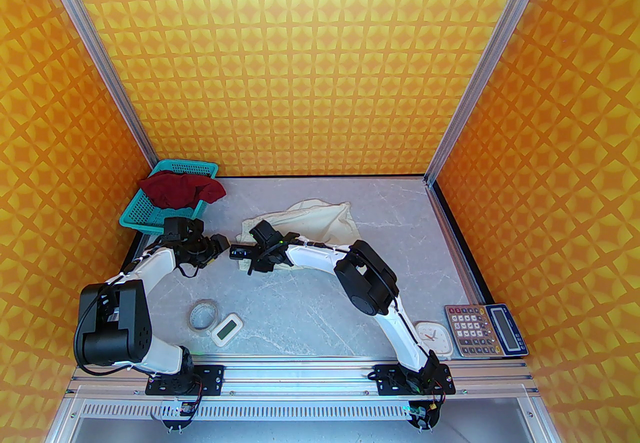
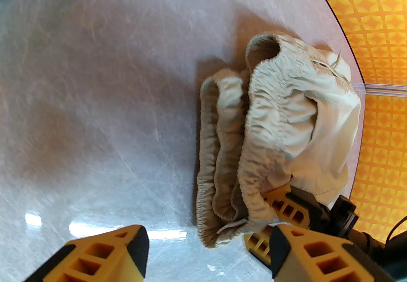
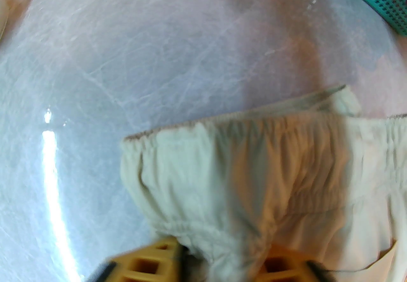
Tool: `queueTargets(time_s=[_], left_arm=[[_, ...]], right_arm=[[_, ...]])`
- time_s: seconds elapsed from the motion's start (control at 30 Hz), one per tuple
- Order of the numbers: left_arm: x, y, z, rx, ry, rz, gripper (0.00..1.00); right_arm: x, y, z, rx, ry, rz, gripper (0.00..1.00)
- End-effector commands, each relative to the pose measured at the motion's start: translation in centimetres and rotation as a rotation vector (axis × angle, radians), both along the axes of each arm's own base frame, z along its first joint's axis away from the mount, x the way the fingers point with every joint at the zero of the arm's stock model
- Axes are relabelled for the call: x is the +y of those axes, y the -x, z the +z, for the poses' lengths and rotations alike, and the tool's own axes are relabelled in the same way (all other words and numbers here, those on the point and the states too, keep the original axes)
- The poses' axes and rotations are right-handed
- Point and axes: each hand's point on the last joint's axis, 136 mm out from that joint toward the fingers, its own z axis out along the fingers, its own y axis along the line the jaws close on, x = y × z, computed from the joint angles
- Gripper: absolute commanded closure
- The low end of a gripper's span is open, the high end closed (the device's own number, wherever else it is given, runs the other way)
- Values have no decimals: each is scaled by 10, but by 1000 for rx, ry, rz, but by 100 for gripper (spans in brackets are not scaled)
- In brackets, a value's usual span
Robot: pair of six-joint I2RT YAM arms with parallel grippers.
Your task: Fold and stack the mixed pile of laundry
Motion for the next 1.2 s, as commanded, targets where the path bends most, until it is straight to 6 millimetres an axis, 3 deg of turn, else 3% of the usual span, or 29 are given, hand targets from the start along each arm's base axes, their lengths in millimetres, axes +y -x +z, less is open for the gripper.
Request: queueTargets(time_s=[0.0, 0.17, 0.3, 0.53, 0.67, 0.9, 1.0, 1.03, 1.1, 1.13, 1.17], left_arm=[[-13, 4, -1, 12, 72, 1, 30], [-45, -2, 9, -12, 156, -3, 22], [-62, -15, 13, -31, 214, 16, 18], [-74, -19, -6, 28, 239, 77, 11], [-80, -27, 0, 8, 292, 113, 3], [-94, -39, -8, 37, 312, 149, 8], [-97, -53, -17, 25, 290, 148, 30], [-97, -60, -20, 6, 283, 142, 47], [-96, -70, -24, -21, 258, 141, 81], [-95, -74, -24, -38, 239, 133, 93], [-94, -76, -22, -56, 220, 123, 100]], right_arm=[[-3, -6, 24, -56, -68, -29, 100], [-11, -8, 62, -48, -236, -42, 100], [-16, -6, 70, -40, -274, -34, 100], [-21, -7, 81, -43, -334, -38, 100], [-23, -4, 78, -27, -339, -28, 100], [-19, -3, 86, -30, -385, -25, 100], [-21, -1, 89, -22, -398, -32, 100], [-22, 1, 88, -15, -401, -36, 100], [-26, 5, 91, 0, -419, -57, 82], [-31, 8, 93, 20, -435, -85, 66], [-38, 10, 95, 46, -447, -117, 60]])
